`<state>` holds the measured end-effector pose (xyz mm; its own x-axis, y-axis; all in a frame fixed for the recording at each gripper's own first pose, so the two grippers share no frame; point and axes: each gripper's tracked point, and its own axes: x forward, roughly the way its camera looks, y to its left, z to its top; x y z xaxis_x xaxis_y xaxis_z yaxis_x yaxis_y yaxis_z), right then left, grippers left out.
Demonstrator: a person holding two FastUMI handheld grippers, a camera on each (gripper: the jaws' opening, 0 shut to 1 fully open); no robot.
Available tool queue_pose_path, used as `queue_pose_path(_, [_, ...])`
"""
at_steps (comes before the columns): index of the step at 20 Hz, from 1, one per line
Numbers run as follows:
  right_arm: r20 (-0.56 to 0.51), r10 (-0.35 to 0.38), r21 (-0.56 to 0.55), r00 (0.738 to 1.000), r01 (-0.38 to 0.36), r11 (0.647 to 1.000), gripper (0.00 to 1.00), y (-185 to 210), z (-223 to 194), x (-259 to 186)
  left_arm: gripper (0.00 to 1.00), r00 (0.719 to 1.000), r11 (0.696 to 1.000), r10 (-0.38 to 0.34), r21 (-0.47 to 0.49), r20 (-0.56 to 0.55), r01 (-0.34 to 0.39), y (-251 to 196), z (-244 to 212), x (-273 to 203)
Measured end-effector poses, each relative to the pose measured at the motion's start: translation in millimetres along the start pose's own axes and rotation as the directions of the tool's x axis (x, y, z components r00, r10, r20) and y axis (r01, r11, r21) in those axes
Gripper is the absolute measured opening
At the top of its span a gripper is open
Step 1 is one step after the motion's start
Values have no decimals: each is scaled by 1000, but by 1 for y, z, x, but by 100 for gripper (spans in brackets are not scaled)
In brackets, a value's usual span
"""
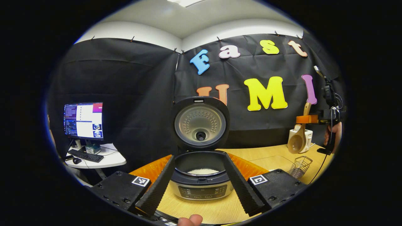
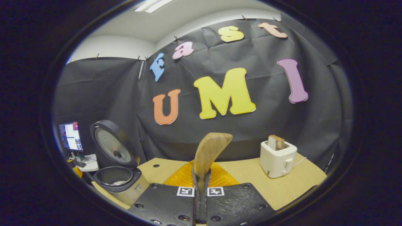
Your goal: Close the left gripper, press the button to open the rice cooker; take a wooden spoon from the chopstick holder with the right hand, scoop a spoonful of rice and pour it into the rice cooker, then put the wooden spoon back into the chopstick holder.
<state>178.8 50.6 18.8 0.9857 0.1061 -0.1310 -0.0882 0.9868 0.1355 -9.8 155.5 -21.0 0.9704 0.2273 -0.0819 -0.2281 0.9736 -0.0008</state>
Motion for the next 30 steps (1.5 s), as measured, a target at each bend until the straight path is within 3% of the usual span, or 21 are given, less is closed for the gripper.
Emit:
queue_pose_path(3, [-82, 26, -51, 996, -30, 998, 0, 30, -32, 17, 99, 1000, 1000, 1, 19, 8, -1, 2, 2, -2])
queue_pose_path(8, [-230, -17, -152, 973, -19, 988, 0, 42, -94, 28, 99, 1000, 1000, -12, 29, 11, 12, 0, 2, -2])
queue_pose_path(11, [-276, -56, -234, 959, -11, 972, 0, 42, -117, 28, 99, 1000, 1000, 16, -10, 23, -15, 7, 2, 1])
queue_pose_path(14, [-298, -91, -308, 950, -6, 952, 0, 42, -131, 25, 99, 1000, 998, -10, -58, 10, 11, 3, 0, 2])
queue_pose_path(18, [-306, -83, -303, 949, -14, 953, 0, 57, -141, 26, 99, 1000, 998, 9, -63, 5, -8, 14, -1, 2])
queue_pose_path(30, [-387, 17, -132, 922, -74, 988, 0, 117, -164, 37, 99, 999, 992, 27, -127, -22, -29, 28, -7, 3])
